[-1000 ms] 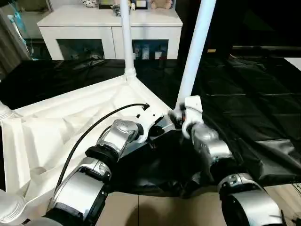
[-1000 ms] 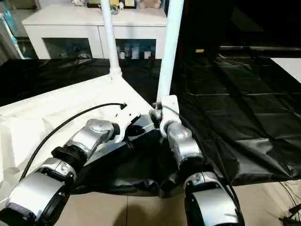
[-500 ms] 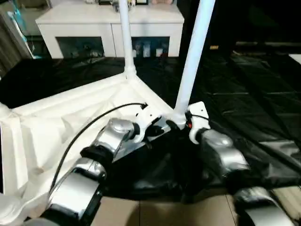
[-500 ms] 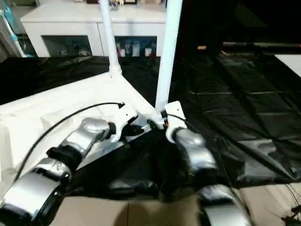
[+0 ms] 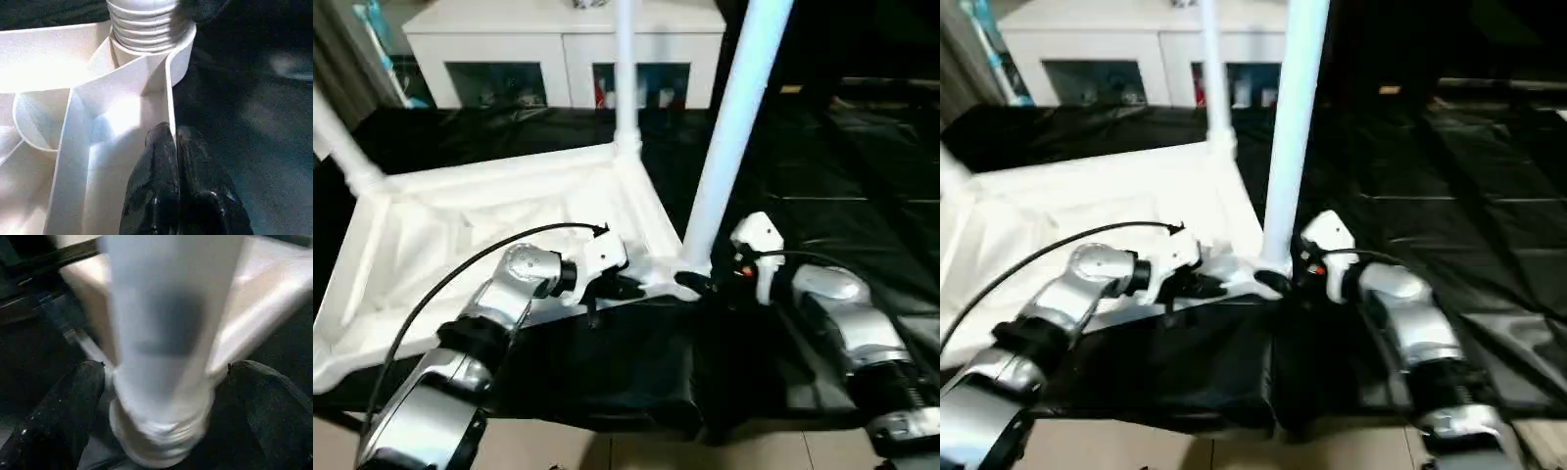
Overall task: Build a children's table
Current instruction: Rotate leg to tighten
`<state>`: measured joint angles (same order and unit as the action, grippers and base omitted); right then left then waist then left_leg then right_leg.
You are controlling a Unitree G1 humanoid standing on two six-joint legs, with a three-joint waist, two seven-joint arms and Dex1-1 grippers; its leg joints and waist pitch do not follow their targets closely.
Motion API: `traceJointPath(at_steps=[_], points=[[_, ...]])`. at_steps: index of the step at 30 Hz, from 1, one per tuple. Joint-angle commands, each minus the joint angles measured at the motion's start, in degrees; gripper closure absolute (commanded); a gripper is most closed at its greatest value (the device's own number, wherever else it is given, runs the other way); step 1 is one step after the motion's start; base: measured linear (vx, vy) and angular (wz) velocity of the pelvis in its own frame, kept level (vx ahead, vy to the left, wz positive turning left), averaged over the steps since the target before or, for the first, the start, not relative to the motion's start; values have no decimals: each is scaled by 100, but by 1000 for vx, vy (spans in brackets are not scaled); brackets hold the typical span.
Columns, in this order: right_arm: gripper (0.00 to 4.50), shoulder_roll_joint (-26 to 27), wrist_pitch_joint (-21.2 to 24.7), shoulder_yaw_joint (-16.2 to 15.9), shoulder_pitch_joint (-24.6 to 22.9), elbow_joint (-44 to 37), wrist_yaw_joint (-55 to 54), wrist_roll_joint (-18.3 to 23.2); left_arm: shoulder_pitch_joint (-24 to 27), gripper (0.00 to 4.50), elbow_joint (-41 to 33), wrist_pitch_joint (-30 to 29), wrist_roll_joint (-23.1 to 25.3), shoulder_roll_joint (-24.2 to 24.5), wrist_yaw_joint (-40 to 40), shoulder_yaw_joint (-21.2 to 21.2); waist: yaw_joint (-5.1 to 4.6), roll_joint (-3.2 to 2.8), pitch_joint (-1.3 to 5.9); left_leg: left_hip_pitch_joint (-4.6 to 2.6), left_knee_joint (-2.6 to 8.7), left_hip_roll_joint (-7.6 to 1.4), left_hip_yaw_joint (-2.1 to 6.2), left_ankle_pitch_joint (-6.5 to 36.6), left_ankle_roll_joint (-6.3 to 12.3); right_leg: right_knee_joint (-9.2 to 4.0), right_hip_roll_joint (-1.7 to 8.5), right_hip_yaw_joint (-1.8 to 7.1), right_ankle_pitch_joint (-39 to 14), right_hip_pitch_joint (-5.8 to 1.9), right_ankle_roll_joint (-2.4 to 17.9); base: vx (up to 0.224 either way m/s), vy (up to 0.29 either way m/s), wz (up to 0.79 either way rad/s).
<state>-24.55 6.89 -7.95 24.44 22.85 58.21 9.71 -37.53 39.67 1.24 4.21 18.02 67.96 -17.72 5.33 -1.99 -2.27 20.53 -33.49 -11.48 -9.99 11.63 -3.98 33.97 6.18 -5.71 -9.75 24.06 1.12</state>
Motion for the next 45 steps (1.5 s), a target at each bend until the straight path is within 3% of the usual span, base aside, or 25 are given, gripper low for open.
traceJointPath(at_steps=[1,5,7,11,16,21,30,31,37,45], points=[[9,-53,30,-159,-67,-197,293,109,178,450,-112,-86,68,71,407,-266,-1,48,368,25,300,-177,-19,463,935,-234,239,254,-81,-418,1651,0,0,0],[9,23,-31,-195,-14,-96,280,34,256,450,-370,-209,-37,160,654,-303,-16,48,304,-38,395,-184,-27,1234,402,-377,240,281,-1293,-372,1329,0,0,0],[9,44,-57,-209,19,-55,313,19,293,450,-518,-276,-63,206,720,-328,-31,55,299,-73,411,-179,-38,1373,274,-397,223,305,-1446,-350,1253,0,0,0],[9,62,-78,-224,63,-13,371,27,340,450,-702,-383,-98,263,799,-335,-41,49,327,-15,393,-175,-32,1019,318,-326,215,300,-979,-390,1287,0,0,0],[9,-4,-186,-296,78,80,509,-21,291,450,-650,-383,-37,276,683,-326,-34,67,359,4,348,-159,-37,707,462,-275,217,294,-560,-413,1373,0,0,0],[23,-27,-286,-355,64,141,579,-124,279,450,-623,-378,13,287,574,-336,-35,68,347,4,352,-159,-38,867,436,-302,226,291,-803,-405,1341,0,0,0],[103,-3,-360,-373,76,210,629,-138,271,450,-590,-329,83,307,433,-342,-30,74,346,10,352,-158,-33,859,420,-312,220,289,-931,-408,1269,0,0,0],[103,8,-363,-371,93,233,632,-141,263,450,-575,-318,89,312,428,-348,-24,42,347,3,353,-159,-31,872,414,-312,221,287,-943,-402,1271,0,0,0],[166,51,-403,-383,132,329,632,-151,237,450,-512,-263,110,344,418,-386,-31,56,347,1,349,-154,-34,970,380,-322,219,287,-1025,-403,1268,0,0,0],[178,65,-443,-412,109,376,662,-164,234,450,-480,-255,110,352,388,-401,-27,62,351,12,344,-154,-29,876,385,-313,219,285,-1016,-405,1245,0,0,0]])
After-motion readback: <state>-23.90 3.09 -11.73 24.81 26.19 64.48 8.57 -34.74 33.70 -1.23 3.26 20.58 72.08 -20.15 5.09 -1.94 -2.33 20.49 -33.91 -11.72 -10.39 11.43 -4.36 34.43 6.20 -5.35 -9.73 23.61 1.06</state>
